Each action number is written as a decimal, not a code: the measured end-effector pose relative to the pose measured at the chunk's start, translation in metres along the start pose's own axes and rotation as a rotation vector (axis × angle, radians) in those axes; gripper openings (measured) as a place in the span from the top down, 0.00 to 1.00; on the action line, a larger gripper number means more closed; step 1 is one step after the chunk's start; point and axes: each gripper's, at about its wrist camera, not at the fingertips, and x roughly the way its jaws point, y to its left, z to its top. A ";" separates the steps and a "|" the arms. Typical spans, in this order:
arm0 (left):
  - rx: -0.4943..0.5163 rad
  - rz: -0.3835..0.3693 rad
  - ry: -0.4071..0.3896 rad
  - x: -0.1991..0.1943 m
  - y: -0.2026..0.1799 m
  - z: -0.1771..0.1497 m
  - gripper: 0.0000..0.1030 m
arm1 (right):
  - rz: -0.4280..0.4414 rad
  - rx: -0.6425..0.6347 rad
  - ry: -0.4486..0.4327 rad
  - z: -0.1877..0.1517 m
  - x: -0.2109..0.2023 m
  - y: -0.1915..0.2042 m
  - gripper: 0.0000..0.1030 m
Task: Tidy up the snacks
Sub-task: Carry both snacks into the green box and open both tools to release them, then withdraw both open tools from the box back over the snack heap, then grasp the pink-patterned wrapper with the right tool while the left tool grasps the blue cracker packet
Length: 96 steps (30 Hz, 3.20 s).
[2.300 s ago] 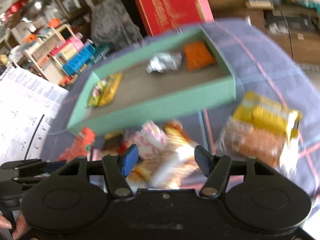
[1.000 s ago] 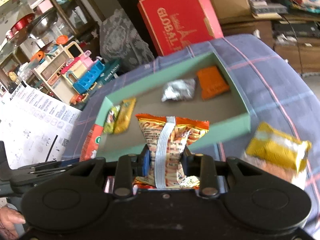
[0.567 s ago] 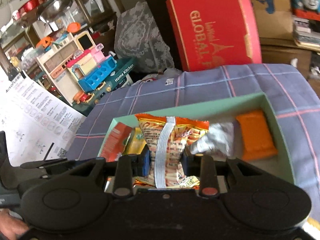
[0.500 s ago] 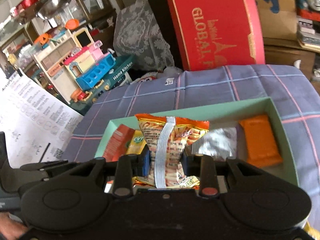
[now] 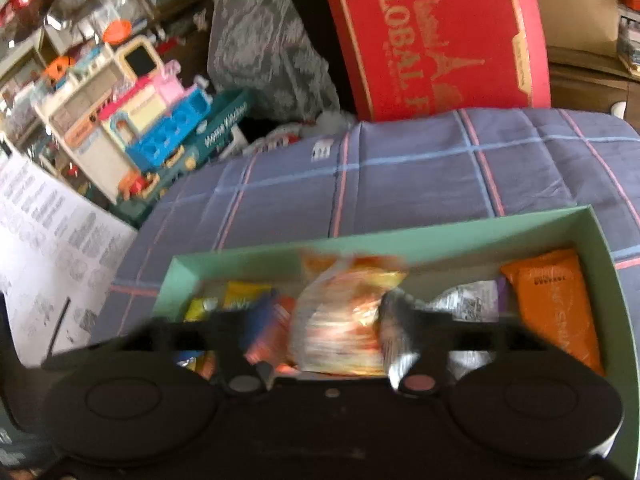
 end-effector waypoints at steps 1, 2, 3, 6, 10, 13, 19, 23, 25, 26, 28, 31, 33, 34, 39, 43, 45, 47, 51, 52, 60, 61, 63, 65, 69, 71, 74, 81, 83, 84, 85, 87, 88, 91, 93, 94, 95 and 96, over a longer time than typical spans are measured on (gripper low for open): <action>0.008 0.009 -0.012 -0.002 -0.002 -0.001 0.07 | -0.005 0.002 -0.031 -0.001 -0.005 0.001 0.01; 0.010 0.015 -0.013 -0.003 -0.003 -0.001 0.04 | -0.011 0.002 -0.052 -0.002 -0.009 0.001 0.00; 0.005 0.015 -0.008 -0.003 -0.004 -0.001 0.03 | -0.013 0.001 -0.054 -0.002 -0.010 0.000 0.00; -0.012 0.001 0.007 -0.007 -0.003 -0.003 0.02 | -0.013 0.016 -0.042 -0.004 -0.015 -0.002 0.00; -0.020 -0.007 0.008 -0.021 -0.001 -0.009 0.00 | -0.016 0.032 -0.044 -0.009 -0.025 -0.005 0.00; -0.022 -0.010 0.011 -0.032 -0.001 -0.016 0.00 | -0.012 0.036 -0.042 -0.016 -0.036 -0.005 0.00; -0.018 -0.023 0.012 -0.059 -0.003 -0.039 0.00 | 0.004 0.058 -0.062 -0.036 -0.068 -0.005 0.00; -0.015 -0.032 0.004 -0.081 -0.005 -0.057 0.00 | 0.011 0.060 -0.063 -0.053 -0.091 -0.003 0.00; -0.014 -0.035 0.000 -0.091 -0.006 -0.065 0.00 | 0.018 0.046 -0.082 -0.063 -0.102 0.000 0.00; -0.013 -0.037 -0.001 -0.096 -0.006 -0.069 0.00 | 0.016 0.025 -0.103 -0.069 -0.109 0.002 0.00; -0.010 -0.039 -0.002 -0.105 -0.007 -0.079 0.00 | -0.004 -0.025 -0.148 -0.081 -0.122 0.007 0.00; 0.002 -0.039 -0.001 -0.117 -0.008 -0.095 0.00 | -0.032 -0.069 -0.165 -0.097 -0.135 0.012 0.00; 0.005 -0.037 0.003 -0.124 -0.007 -0.106 0.00 | -0.021 -0.061 -0.149 -0.105 -0.140 0.011 0.00; 0.004 -0.037 0.006 -0.126 -0.006 -0.111 0.00 | -0.016 -0.053 -0.140 -0.110 -0.142 0.010 0.00; -0.025 -0.035 0.036 -0.133 -0.002 -0.137 0.00 | 0.010 0.005 -0.088 -0.136 -0.145 0.002 0.00; -0.010 -0.036 0.076 -0.130 -0.006 -0.157 0.00 | 0.006 0.059 -0.020 -0.157 -0.141 -0.007 0.00; 0.012 -0.046 0.090 -0.129 -0.011 -0.168 0.00 | 0.009 0.085 0.010 -0.167 -0.139 -0.012 0.00; 0.043 -0.050 0.102 -0.128 -0.017 -0.176 0.00 | -0.001 0.092 0.019 -0.177 -0.140 -0.016 0.00; 0.124 -0.062 0.115 -0.126 -0.034 -0.187 0.00 | -0.024 0.100 0.036 -0.191 -0.144 -0.025 0.00; 0.143 -0.073 0.118 -0.125 -0.039 -0.189 0.00 | -0.024 0.110 0.041 -0.194 -0.144 -0.028 0.00; 0.299 -0.144 0.130 -0.116 -0.076 -0.198 0.00 | -0.040 0.164 0.059 -0.209 -0.148 -0.047 0.00; 0.314 -0.149 0.130 -0.114 -0.080 -0.198 0.00 | -0.041 0.169 0.060 -0.209 -0.149 -0.048 0.00; 0.340 -0.156 0.132 -0.111 -0.088 -0.200 0.02 | -0.042 0.174 0.064 -0.209 -0.149 -0.050 0.00; 0.367 -0.172 0.154 -0.108 -0.095 -0.203 0.18 | -0.043 0.180 0.073 -0.209 -0.148 -0.052 0.00; 0.391 -0.168 0.168 -0.108 -0.096 -0.208 0.40 | -0.038 0.176 0.065 -0.208 -0.148 -0.053 0.06; 0.380 -0.175 0.172 -0.110 -0.093 -0.208 0.41 | -0.035 0.164 0.063 -0.207 -0.146 -0.052 0.08; 0.352 -0.170 0.175 -0.110 -0.084 -0.208 0.42 | -0.039 0.123 0.068 -0.202 -0.141 -0.046 0.08; 0.280 -0.134 0.175 -0.113 -0.068 -0.208 0.42 | -0.020 0.045 0.068 -0.181 -0.116 -0.034 0.29; 0.261 -0.120 0.176 -0.115 -0.062 -0.208 0.42 | -0.018 0.032 0.081 -0.180 -0.108 -0.032 0.35; 0.247 -0.112 0.178 -0.114 -0.058 -0.207 0.41 | -0.019 0.030 0.088 -0.181 -0.104 -0.031 0.37; 0.233 -0.106 0.179 -0.114 -0.053 -0.206 0.41 | -0.017 0.030 0.099 -0.183 -0.101 -0.031 0.40; 0.203 -0.094 0.181 -0.114 -0.044 -0.204 0.37 | -0.002 0.031 0.118 -0.188 -0.099 -0.030 0.42; 0.189 -0.092 0.182 -0.114 -0.039 -0.204 0.36 | 0.014 0.025 0.126 -0.190 -0.101 -0.028 0.42; 0.170 -0.092 0.184 -0.114 -0.030 -0.203 0.31 | 0.061 0.009 0.163 -0.195 -0.108 -0.023 0.42; 0.174 -0.094 0.183 -0.113 -0.029 -0.204 0.27 | 0.081 0.012 0.186 -0.197 -0.111 -0.023 0.42; 0.179 -0.094 0.183 -0.112 -0.030 -0.204 0.25 | 0.080 0.011 0.187 -0.197 -0.113 -0.022 0.42; 0.187 -0.093 0.184 -0.112 -0.032 -0.204 0.22 | 0.073 0.006 0.186 -0.197 -0.113 -0.021 0.42; 0.200 -0.090 0.184 -0.111 -0.034 -0.204 0.20 | 0.067 0.000 0.185 -0.196 -0.112 -0.020 0.42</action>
